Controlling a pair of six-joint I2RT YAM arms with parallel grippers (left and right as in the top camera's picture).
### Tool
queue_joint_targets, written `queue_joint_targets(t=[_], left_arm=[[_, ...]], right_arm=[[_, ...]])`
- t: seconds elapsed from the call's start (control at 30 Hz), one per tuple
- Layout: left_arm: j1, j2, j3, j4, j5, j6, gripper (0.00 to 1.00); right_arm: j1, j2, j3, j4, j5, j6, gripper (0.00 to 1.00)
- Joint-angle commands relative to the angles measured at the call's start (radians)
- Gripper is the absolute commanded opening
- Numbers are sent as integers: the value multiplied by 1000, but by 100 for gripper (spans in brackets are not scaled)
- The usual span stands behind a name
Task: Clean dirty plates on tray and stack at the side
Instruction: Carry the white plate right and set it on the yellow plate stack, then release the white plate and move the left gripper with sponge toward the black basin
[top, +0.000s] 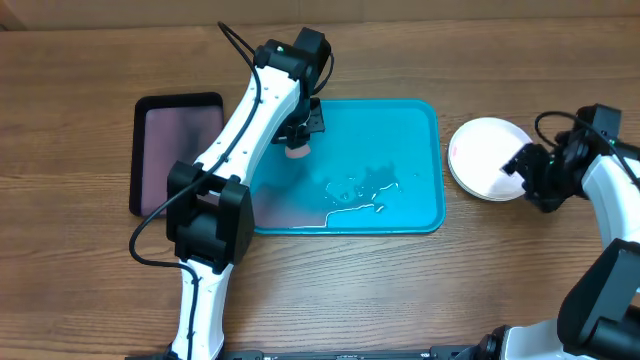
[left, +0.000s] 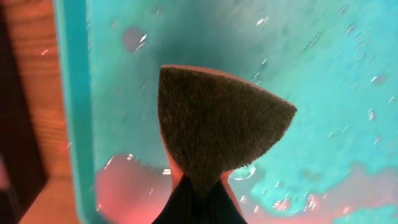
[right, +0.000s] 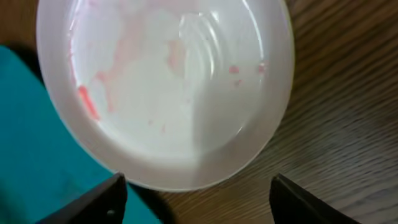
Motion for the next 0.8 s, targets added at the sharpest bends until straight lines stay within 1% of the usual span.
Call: queue_joint_targets(t=[0.0,0.07,0.17,0.27,0.3,0.33,0.47,0.6,0.7,0.77], left_arm=[[25,-1,117,-69,0,19,4],[27,-1,174,-121,-1,19,4],[27,-1,246,-191,-20,13,4],[27,-4,295,-297,-132,-98,4],[27,-8,297,-311,-170,-129,4],[27,-18,292,-311,-162,-115,4],[29,-53,291,-311,-166,-172,4],[29,-90,282,-311,-166,-183,4],[19,-148,232,-311,-170,-184,4],[8,-227,151,-311,-208,-212,5]], right_arm=[[15,-29,120,-63,-75,-70,88],[23,-29,163,-106,-75,-70,95],[45,-29,214,-147,-75,-70,97],[79,-29,224,-153,-75,-70,98],[90,-29,224,-153,-74,-70,98],[103,-29,224,-153,-72,-70,98],[173,-29,224,-145,-27,-70,100],[219,-29,224,-139,2,-69,100],[240,-29,224,-129,10,-70,100],[246,-29,224,-121,10,-69,100]])
